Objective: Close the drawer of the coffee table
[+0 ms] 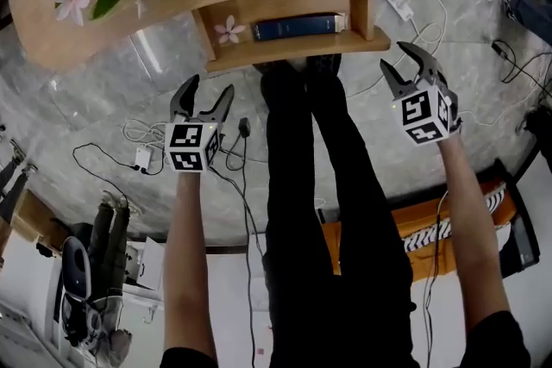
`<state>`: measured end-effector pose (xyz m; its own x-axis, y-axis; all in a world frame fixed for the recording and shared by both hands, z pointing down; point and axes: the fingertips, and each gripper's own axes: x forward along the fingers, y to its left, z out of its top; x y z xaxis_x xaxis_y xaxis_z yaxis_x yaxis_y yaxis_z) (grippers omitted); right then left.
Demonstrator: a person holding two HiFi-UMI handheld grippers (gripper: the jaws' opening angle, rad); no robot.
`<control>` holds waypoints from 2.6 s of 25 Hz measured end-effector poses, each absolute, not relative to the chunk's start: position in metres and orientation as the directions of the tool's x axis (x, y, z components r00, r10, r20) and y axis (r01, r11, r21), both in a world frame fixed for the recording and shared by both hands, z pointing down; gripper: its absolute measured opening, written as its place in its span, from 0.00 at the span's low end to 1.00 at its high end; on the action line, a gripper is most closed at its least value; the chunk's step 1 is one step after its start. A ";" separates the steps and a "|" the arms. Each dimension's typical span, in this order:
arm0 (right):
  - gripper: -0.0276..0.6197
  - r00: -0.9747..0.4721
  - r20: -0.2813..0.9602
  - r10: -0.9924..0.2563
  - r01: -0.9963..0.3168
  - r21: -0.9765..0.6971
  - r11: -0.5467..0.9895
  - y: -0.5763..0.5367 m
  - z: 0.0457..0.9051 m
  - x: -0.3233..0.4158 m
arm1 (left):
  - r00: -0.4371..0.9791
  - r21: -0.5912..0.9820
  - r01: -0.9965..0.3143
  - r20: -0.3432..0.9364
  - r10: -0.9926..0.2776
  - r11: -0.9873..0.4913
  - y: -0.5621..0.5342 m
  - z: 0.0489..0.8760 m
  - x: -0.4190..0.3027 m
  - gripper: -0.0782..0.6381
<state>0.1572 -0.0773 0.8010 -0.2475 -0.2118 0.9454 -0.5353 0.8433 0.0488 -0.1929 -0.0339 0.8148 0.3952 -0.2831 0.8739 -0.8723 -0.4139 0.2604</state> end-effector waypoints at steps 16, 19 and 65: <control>0.29 -0.181 0.973 -0.140 -0.333 0.073 0.940 -0.083 0.878 0.162 | 0.330 0.164 -0.840 0.911 -0.246 -0.517 -0.051 0.876 -0.191 0.56; 0.25 -0.171 0.972 -0.159 -0.302 0.102 0.948 -0.084 0.882 0.163 | 0.328 0.150 -0.824 0.912 -0.244 -0.546 -0.053 0.880 -0.187 0.55; 0.22 -0.168 0.938 -0.303 -0.451 0.200 0.870 -0.132 0.838 0.162 | 0.212 0.029 -0.924 0.869 -0.447 -0.381 -0.109 0.830 -0.197 0.33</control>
<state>0.1622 -0.1321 0.8378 -0.1680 -0.3026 0.9382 -0.4512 0.8698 0.1997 -0.1971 -0.1093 0.8304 0.2115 -0.4469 0.8692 -0.9243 -0.3805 0.0293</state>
